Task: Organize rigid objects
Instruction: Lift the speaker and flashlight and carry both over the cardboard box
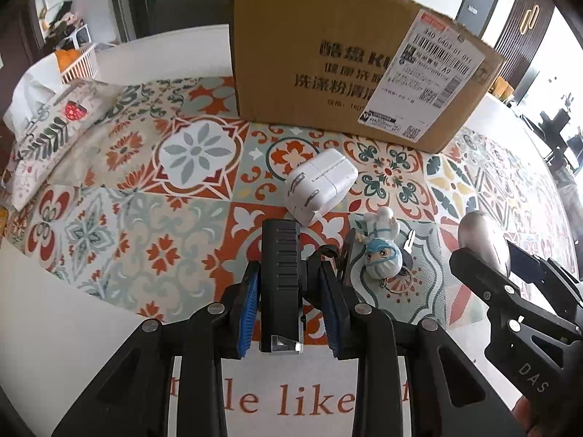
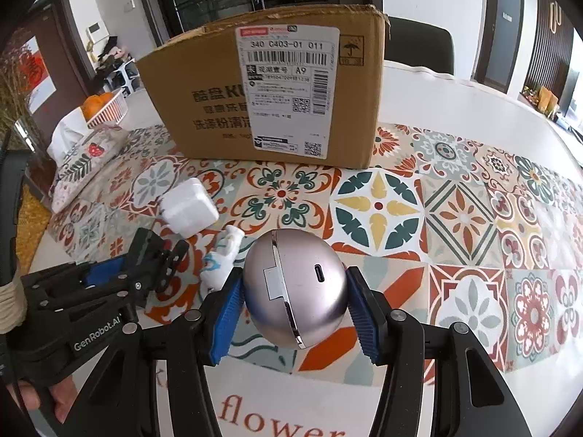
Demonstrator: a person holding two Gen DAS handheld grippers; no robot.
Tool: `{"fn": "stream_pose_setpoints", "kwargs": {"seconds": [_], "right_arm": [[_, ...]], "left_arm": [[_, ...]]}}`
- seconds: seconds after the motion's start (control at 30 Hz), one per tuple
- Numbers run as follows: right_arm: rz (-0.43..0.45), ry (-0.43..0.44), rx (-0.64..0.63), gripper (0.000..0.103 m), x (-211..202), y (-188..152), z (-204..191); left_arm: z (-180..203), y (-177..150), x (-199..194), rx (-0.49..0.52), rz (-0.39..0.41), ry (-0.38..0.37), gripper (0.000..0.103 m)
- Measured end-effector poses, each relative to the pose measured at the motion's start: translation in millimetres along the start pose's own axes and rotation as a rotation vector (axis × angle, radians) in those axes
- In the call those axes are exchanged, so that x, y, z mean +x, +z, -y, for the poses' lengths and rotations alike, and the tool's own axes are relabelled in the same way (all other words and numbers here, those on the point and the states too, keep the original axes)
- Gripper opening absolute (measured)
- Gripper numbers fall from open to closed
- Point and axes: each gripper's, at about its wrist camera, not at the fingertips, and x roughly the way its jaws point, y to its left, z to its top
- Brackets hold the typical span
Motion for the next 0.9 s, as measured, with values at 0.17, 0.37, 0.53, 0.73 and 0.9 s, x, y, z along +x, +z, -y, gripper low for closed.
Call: {"fn": "stream_pose_setpoints", "kwargs": {"seconds": [0.17, 0.37, 0.53, 0.73, 0.9], "right_arm": [[0.015, 0.002, 0.014, 0.055, -12.6, 1.1, -4.2], [0.059, 0.003, 0.009, 0.055, -34.8, 9.7, -14.2], [0.099, 0.001, 0.007, 0.055, -52.4, 19.3, -21.6], [0.150, -0.004, 0.009, 0.055, -73.4, 32.4, -29.9], [0.191, -0.008, 0.006, 0.055, -87.8, 45.5, -36.4]], "left_arm": [[-2.9, 3.2, -18.5, 0.007, 0.034, -0.014, 0.031], [-7.1, 10.2, -42.1, 0.010, 0.082, -0.028, 0.031], [-10.2, 20.7, -63.8, 0.023, 0.131, -0.041, 0.031], [-12.5, 34.1, -86.0, 0.036, 0.183, -0.059, 0.031], [-15.1, 46.0, -101.9, 0.044, 0.223, -0.063, 0.031]]}}
